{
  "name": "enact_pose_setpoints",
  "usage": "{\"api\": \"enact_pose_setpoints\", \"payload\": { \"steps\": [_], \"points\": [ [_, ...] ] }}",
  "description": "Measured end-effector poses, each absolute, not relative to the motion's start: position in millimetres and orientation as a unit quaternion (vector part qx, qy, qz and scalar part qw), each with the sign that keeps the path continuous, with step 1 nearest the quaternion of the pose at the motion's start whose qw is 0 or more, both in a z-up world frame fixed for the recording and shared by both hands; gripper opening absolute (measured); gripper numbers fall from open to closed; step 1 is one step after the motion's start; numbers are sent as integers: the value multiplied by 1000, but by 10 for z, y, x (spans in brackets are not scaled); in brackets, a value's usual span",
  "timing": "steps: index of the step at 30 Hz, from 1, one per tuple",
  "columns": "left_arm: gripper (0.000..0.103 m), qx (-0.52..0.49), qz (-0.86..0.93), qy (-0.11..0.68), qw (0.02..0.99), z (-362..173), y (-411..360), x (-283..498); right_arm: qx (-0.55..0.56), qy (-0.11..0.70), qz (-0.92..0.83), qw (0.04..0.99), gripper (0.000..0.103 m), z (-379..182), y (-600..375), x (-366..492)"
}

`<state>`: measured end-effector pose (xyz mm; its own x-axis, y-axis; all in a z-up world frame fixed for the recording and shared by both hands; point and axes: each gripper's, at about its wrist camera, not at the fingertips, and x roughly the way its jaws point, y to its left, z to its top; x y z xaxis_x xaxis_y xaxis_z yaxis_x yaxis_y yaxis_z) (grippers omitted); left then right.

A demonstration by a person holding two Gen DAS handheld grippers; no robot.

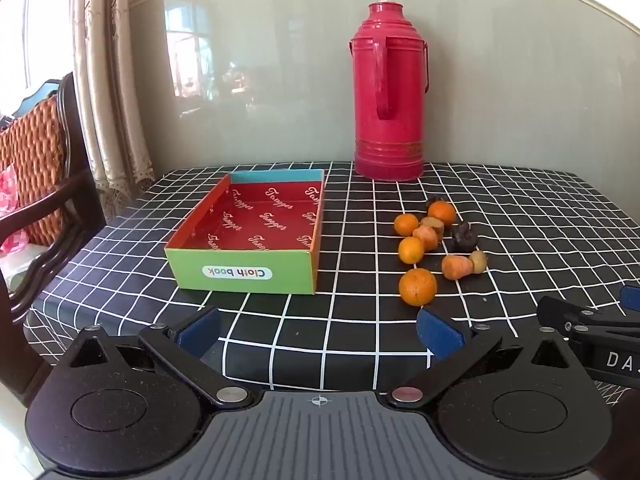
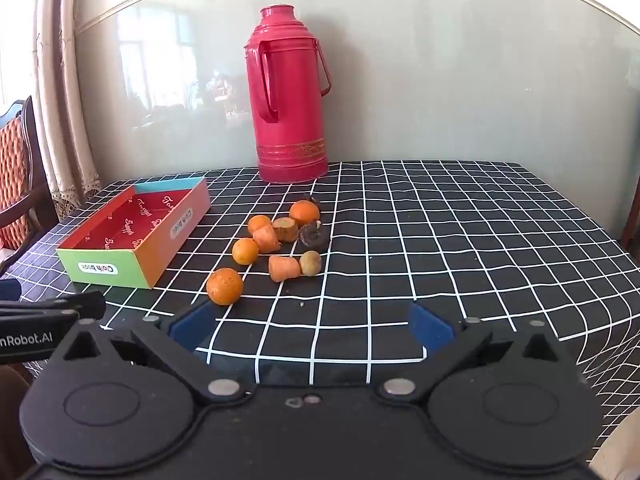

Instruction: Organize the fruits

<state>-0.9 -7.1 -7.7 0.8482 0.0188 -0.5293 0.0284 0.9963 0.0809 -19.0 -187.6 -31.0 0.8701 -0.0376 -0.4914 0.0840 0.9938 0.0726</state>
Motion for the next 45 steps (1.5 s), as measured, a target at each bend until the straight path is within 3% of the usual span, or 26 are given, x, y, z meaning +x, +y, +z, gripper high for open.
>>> {"api": "enact_pose_setpoints", "payload": {
  "steps": [45],
  "points": [
    [103, 44, -5, 281, 959, -86, -63, -1, 44, 254, -37, 965, 97, -321, -1893, -201]
  ]
}}
